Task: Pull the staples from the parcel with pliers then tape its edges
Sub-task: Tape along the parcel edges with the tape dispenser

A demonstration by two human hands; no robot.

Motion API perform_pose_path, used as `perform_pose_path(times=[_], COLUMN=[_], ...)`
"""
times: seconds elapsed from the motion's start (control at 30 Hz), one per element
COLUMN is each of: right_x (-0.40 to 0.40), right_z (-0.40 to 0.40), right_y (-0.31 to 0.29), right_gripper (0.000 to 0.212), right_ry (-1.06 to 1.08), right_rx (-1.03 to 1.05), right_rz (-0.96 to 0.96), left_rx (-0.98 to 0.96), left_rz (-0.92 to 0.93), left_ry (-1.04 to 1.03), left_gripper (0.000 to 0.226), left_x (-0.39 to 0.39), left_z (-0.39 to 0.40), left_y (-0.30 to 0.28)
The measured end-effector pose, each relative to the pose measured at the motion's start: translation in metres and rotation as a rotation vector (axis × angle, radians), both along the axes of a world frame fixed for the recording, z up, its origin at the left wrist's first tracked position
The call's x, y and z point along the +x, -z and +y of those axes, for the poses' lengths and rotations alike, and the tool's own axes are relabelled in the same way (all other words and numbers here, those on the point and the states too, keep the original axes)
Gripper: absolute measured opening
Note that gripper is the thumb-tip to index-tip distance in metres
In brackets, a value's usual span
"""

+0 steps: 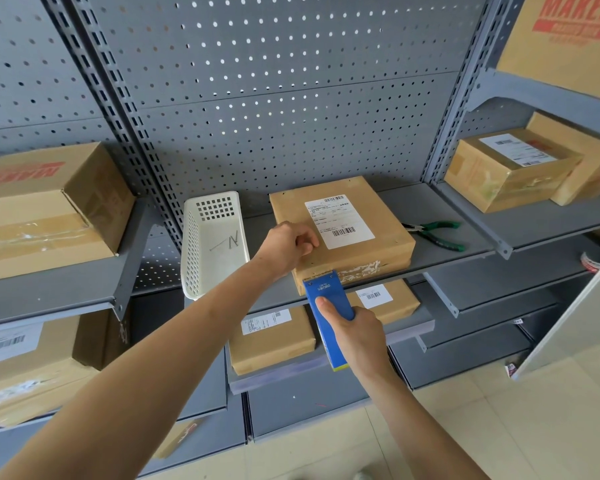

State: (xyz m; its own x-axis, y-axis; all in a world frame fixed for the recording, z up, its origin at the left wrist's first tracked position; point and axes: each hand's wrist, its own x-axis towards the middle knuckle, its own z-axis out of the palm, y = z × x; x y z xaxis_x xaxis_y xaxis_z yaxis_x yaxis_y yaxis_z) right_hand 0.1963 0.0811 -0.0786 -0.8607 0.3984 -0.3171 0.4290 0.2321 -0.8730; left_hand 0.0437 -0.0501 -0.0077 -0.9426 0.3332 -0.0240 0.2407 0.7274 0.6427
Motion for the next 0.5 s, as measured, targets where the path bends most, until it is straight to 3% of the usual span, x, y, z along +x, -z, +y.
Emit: perform_pose_path(times=[0.23, 0.5], right_x=[-0.0009, -0.0067], right_z=[-0.0001, 0.0011], right_y=[0.0008, 0.0016], right_gripper=[0.065, 0.072], right_ry=[0.002, -0.007], right_rx=[0.030, 0.100], right_rz=[-0.016, -0.071], left_rx=[-0.167, -0.128], left_rz=[0.123, 0.132], left_ry=[0.043, 0.071], left_gripper=[0.017, 0.015], left_x=[-0.0001, 0.0037], left_z=[0.0039, -0.0006], left_y=[-0.0001, 0.0070])
